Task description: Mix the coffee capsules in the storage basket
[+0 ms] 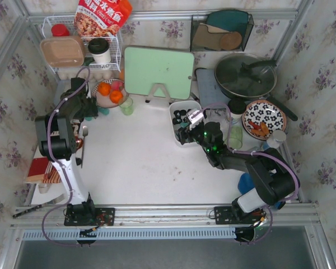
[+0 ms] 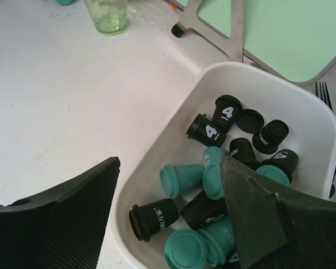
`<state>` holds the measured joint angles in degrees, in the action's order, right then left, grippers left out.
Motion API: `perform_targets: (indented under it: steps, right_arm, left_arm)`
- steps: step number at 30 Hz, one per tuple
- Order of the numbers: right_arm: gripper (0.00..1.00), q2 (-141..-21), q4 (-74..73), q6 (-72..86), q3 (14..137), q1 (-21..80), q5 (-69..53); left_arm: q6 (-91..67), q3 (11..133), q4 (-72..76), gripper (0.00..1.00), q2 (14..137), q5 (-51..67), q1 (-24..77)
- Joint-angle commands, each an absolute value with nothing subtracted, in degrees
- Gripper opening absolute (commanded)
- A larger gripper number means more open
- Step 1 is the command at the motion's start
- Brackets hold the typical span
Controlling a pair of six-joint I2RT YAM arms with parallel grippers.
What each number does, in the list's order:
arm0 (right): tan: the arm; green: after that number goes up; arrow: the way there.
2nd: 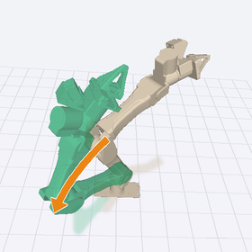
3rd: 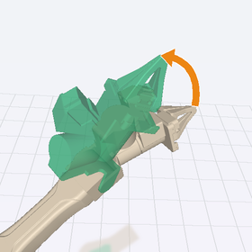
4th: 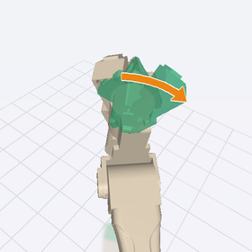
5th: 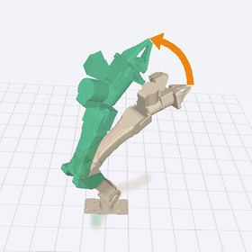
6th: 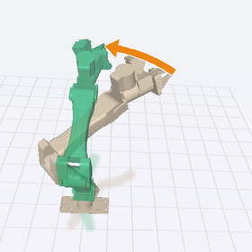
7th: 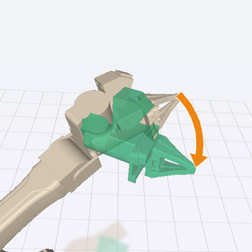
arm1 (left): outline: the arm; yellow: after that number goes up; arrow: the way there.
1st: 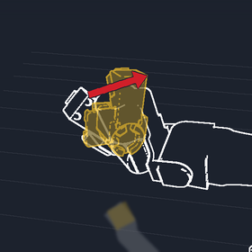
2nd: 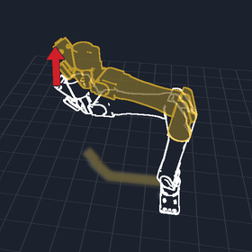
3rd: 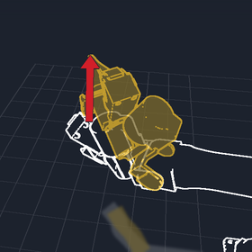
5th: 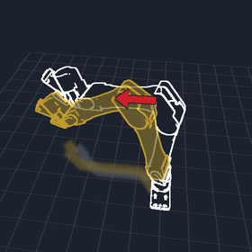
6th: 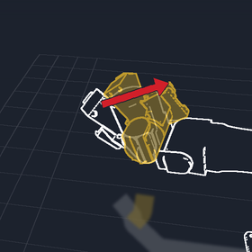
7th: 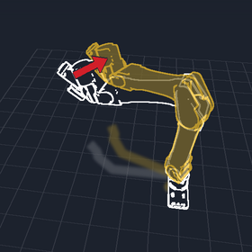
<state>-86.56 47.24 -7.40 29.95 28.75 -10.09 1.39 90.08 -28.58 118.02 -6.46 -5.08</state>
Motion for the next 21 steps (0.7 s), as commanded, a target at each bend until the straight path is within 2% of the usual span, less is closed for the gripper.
perform_targets:
  steps: [1,9,13,18,21]
  right_arm:
    - [0.79,-86.07,49.53,-7.65,29.80,28.74,-11.47]
    - [0.79,-86.84,49.73,-8.39,30.06,28.72,-12.54]
    - [0.79,-87.26,50.09,-8.26,30.06,28.74,-13.24]
    - [0.79,-87.17,50.51,-7.83,29.97,28.74,-13.87]
    - [0.79,-87.14,50.61,-7.74,29.88,28.74,-14.01]
  left_arm:
    - [0.12,94.57,-27.40,0.73,122.55,-5.22,-5.80]
    - [-0.84,101.47,-29.73,0.70,127.17,-1.77,-5.82]
    - [-2.23,104.66,-34.41,0.39,129.66,-2.81,-5.86]
    - [-3.80,104.44,-36.78,0.34,129.91,-5.69,-5.86]
    - [-4.75,103.71,-37.75,0.34,129.20,-6.42,-5.74]
